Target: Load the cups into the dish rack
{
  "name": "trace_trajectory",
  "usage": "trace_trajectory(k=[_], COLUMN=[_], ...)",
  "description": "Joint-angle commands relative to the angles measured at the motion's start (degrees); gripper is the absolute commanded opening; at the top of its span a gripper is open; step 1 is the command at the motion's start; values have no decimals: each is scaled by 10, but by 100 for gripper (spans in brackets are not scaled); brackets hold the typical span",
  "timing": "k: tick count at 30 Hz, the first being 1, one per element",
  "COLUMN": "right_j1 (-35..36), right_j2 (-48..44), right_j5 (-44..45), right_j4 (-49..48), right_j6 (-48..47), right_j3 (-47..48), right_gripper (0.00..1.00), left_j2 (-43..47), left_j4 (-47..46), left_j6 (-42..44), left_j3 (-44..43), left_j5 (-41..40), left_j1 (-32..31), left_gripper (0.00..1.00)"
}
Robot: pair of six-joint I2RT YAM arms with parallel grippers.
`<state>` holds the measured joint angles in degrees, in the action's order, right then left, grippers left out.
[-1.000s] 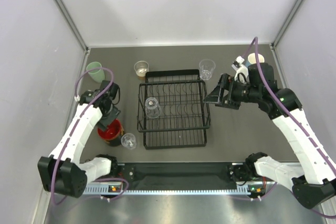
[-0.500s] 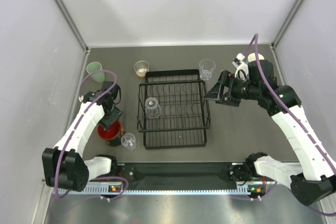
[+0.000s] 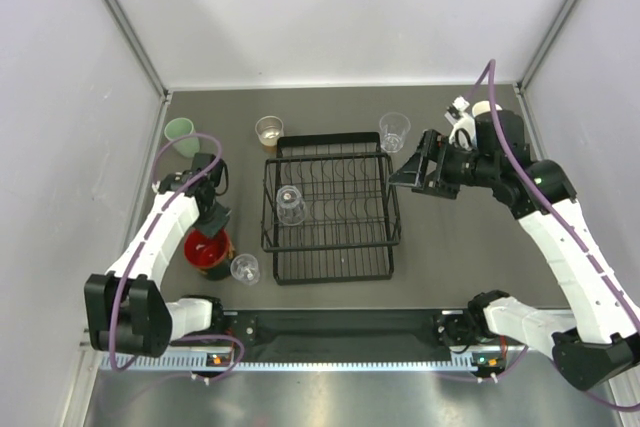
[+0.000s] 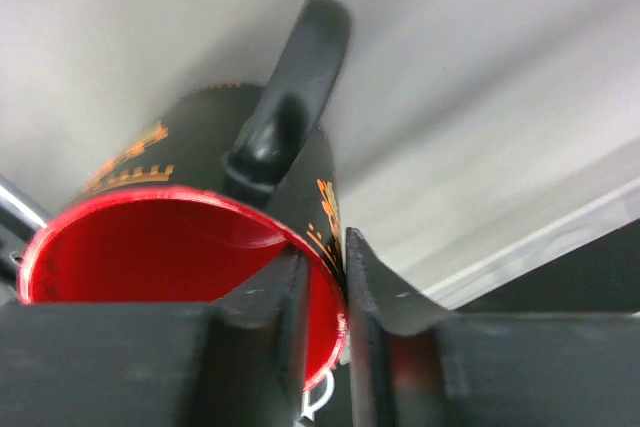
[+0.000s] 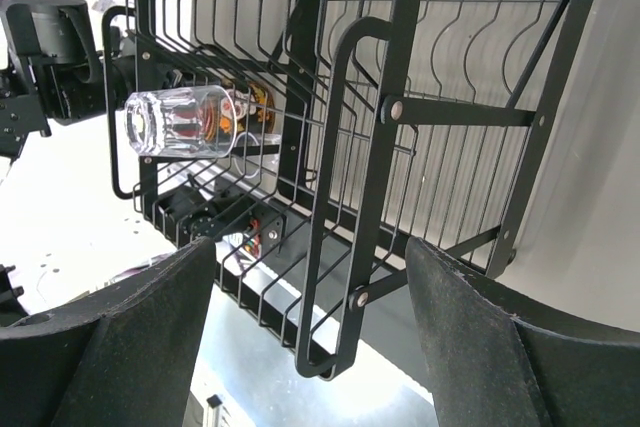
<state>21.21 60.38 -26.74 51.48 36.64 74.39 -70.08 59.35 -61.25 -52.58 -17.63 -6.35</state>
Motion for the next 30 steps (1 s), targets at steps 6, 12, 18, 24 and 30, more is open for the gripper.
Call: trace_trajectory(k=[6,12,18,24,30], right_j1=[-6,-6,-6,-6,-6], right_j2=[-26,-31,-16,24,84], right_j5=[13,21,17,10,-33], right_j4=[-17,-17,-15,-9,-42], right_j6=[8,11,-7,-34,-59], right_j3=[21,20,40,135,257], right_gripper=[76,77,77,79,78], left_j2=[-11,1,10,32,17], left_j4=[44,107,88,-134,-581], left_j6=[43,67,118,111,-117], left_j3=[-61,-254,-454,-532,-440], left_j5=[-19,-32,63,322,629], left_j1=[15,15,15,15,14], left_gripper=[0,0,0,0,0])
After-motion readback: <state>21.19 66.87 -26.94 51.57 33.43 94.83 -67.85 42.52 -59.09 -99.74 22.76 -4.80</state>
